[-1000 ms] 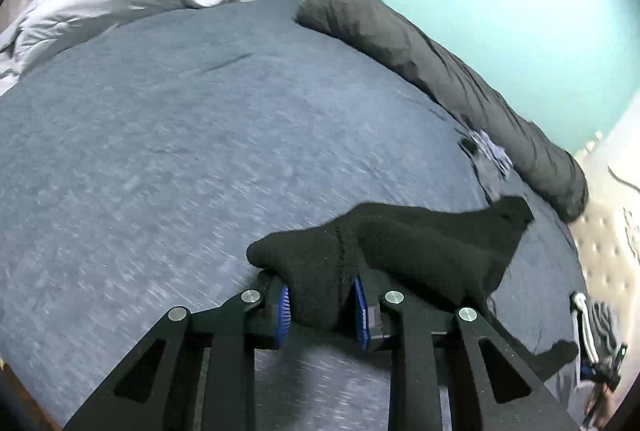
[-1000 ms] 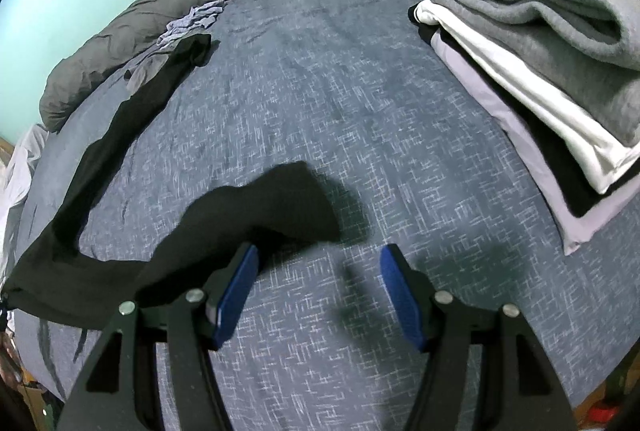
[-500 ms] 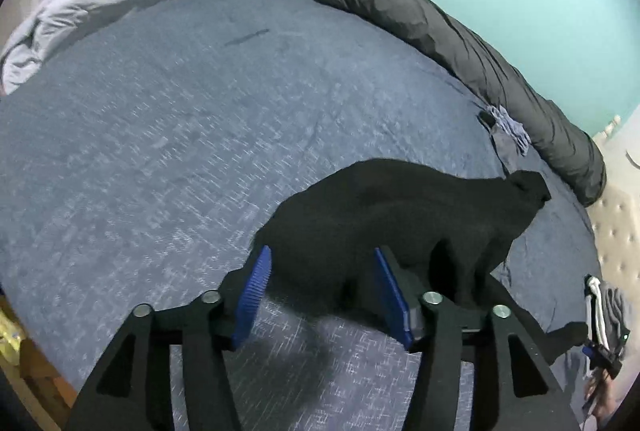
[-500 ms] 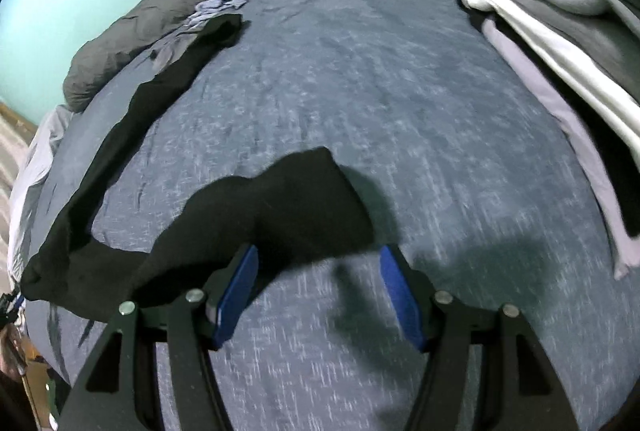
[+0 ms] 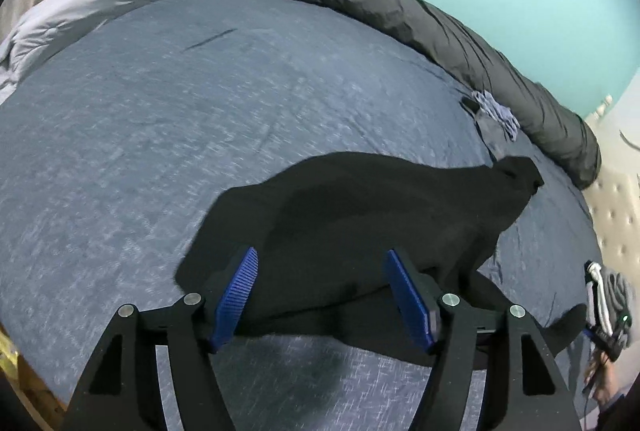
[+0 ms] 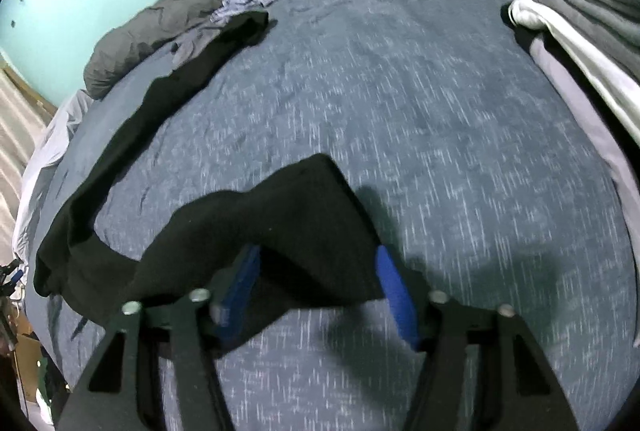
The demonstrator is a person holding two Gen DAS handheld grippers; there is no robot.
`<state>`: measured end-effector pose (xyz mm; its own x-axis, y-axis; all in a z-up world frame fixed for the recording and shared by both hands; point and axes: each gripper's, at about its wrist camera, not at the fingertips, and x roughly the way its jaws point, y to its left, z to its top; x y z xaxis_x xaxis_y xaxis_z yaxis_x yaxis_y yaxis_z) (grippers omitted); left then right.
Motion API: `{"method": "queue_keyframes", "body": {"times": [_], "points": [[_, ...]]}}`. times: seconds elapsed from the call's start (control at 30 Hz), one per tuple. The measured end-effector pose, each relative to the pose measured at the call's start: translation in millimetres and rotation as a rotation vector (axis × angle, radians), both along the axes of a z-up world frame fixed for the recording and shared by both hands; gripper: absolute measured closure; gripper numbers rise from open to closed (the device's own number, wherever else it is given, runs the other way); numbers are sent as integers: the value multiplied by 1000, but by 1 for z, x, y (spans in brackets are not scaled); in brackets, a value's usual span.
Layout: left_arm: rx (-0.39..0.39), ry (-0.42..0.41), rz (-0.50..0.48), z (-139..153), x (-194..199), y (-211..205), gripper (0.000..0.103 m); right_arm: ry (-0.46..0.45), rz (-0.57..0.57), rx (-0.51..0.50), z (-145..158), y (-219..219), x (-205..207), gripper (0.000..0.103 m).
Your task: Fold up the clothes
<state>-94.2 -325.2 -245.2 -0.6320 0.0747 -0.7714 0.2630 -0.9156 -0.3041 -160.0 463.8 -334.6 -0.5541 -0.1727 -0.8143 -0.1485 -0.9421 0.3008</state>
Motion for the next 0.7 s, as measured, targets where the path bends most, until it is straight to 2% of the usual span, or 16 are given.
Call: {"method": "queue_keyframes", "body": {"times": [0.03, 0.1, 0.17, 0.3, 0.4, 0.5, 0.53, 0.57, 0.6, 0.63, 0.67, 0.7], "points": [[0, 6, -8, -2, -3, 4, 32, 8, 6, 6, 1, 0, -2, 69], [1, 13, -16, -4, -6, 8, 32, 7, 24, 31, 2, 0, -4, 88], [4, 16, -23, -7, -10, 13, 32, 6, 41, 50, 4, 0, -4, 96], [14, 17, -29, -9, -17, 21, 32, 34, 56, 49, 15, 4, 2, 101], [18, 24, -35, -7, -19, 27, 32, 66, 63, 39, 28, 11, 9, 101], [15, 32, -41, -3, -19, 33, 32, 56, 93, 65, 32, 10, 6, 101], [14, 33, -44, -2, -18, 34, 32, 41, 95, 56, 29, 11, 2, 98], [13, 33, -46, -1, -17, 35, 32, 23, 90, 46, 26, 12, -1, 79], [12, 31, -49, 0, -17, 37, 32, 4, 83, 42, 23, 12, -5, 45], [9, 29, -50, 0, -17, 38, 32, -7, 78, 37, 18, 11, -9, 32], [7, 27, -51, 1, -17, 39, 32, -9, 83, 25, 15, 10, -13, 27], [4, 24, -52, 1, -17, 40, 32, -16, 96, 16, 11, 7, -17, 27]]}}
